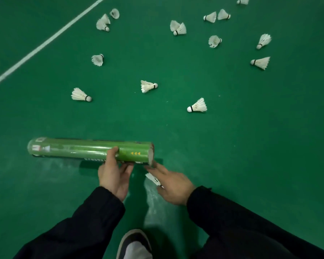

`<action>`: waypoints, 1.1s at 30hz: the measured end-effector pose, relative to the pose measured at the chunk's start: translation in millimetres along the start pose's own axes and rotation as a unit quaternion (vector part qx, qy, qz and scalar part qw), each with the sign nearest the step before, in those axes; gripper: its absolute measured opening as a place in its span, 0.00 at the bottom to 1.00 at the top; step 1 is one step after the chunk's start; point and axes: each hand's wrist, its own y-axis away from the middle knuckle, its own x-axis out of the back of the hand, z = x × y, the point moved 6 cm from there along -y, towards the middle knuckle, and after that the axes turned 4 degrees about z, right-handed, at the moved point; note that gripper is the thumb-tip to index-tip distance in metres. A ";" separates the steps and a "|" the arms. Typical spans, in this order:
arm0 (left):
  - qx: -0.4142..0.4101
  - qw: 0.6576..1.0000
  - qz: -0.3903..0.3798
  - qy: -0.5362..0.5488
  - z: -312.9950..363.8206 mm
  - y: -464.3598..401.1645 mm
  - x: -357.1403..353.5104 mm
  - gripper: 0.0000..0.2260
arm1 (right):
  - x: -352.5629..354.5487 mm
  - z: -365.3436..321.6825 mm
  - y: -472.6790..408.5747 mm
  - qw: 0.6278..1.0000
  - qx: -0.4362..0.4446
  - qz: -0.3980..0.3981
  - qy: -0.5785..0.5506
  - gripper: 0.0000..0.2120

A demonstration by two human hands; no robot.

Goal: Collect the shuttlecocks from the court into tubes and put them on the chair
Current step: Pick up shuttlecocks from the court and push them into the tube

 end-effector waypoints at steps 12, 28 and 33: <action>0.064 0.997 -0.033 0.019 -1.3 -8.0 23.5 0.14 | 85.2 -30.9 8.3 0.839 -0.135 0.200 -0.487 0.11; 0.109 0.968 -0.130 0.183 8.8 8.5 -45.8 0.24 | 150.6 -82.5 -25.3 0.943 -0.167 -0.025 -0.287 0.21; 0.025 0.974 -0.051 0.219 53.0 -23.4 -19.9 0.25 | 138.6 -85.5 -82.1 0.976 -0.037 0.030 -0.214 0.14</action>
